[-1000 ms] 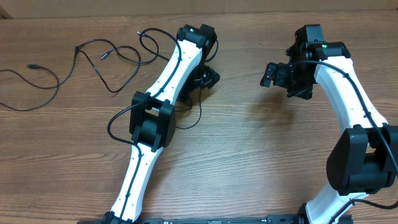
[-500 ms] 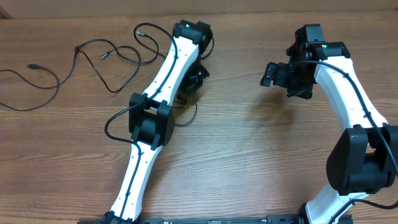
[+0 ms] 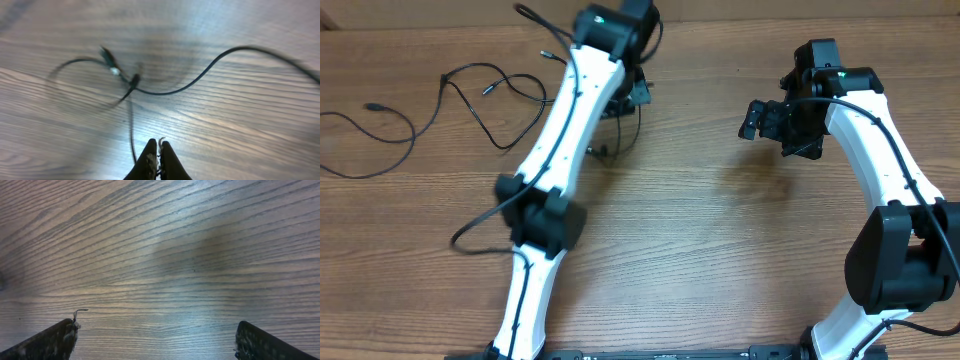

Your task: Untangle cables

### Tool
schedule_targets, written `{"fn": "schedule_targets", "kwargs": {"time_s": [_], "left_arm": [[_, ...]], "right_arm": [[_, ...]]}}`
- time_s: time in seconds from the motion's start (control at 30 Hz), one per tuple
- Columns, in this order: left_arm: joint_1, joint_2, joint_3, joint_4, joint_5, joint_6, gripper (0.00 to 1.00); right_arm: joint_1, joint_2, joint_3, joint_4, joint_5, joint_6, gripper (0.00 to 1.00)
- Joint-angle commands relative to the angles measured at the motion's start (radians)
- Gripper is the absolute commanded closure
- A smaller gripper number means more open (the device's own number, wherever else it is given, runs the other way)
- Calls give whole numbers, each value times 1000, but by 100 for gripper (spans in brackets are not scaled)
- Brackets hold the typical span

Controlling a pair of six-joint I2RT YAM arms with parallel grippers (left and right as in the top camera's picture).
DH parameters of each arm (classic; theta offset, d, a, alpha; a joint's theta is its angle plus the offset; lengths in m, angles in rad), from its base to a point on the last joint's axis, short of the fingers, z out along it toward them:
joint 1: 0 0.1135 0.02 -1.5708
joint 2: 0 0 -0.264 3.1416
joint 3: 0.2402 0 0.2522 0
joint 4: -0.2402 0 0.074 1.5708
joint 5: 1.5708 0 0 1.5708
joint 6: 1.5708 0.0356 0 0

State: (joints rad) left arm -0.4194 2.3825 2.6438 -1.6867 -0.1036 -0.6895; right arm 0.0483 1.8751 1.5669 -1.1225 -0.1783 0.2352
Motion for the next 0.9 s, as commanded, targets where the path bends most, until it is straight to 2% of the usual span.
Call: {"fn": "schedule_targets", "kwargs": {"time_s": [0.0,0.27,0.47,0.7,0.87], "left_arm": [[-6,-165,21,-3,-72,77,96],[-5,-436,-74,-3,-167,95,96],[22,-671,-255,-3,-407,61,96],[249,-905,-629,-3,-455,-131,96],[481,-1006,-882,-3,-529,-342,96]], "right_arm": [[0,-1,4,2,6,-4,0],[0,-1,4,2,6,-3,0],[0,-1,4,3,6,-3,0],[2,-1,4,10,5,-3,0],[3,-1,4,11,5,-3,0]]}}
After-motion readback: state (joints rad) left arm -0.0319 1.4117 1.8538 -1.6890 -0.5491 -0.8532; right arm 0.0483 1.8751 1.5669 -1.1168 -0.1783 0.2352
